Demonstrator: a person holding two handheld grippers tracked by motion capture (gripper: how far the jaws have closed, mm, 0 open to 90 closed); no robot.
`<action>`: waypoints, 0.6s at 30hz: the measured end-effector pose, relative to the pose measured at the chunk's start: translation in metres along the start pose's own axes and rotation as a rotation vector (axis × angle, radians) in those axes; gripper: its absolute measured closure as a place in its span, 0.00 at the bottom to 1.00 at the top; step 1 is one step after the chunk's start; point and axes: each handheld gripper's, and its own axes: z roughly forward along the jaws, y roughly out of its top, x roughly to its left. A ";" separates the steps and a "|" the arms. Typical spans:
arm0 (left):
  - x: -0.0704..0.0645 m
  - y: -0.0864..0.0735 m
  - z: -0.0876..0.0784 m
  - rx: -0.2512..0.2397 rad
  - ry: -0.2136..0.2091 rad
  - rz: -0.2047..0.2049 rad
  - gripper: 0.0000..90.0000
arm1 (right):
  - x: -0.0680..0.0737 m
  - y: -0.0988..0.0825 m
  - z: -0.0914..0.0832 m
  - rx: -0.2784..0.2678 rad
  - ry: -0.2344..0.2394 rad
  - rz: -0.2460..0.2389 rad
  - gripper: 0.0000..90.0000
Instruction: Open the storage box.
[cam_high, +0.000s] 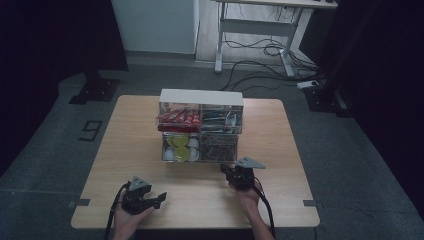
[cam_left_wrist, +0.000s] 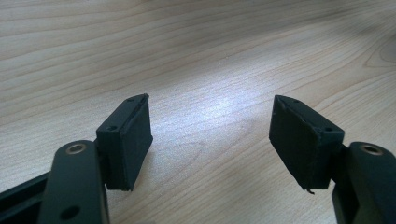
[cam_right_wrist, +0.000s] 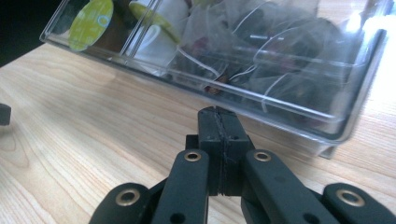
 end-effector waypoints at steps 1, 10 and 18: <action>0.000 0.000 0.000 -0.001 -0.001 -0.002 0.33 | -0.001 0.000 0.000 0.003 0.002 0.003 0.99; 0.000 0.000 0.001 0.000 0.000 -0.001 0.33 | -0.005 -0.001 -0.003 0.000 0.007 0.019 0.99; 0.002 0.000 0.000 -0.001 0.003 -0.004 0.33 | -0.004 0.001 -0.008 -0.019 0.033 0.036 0.99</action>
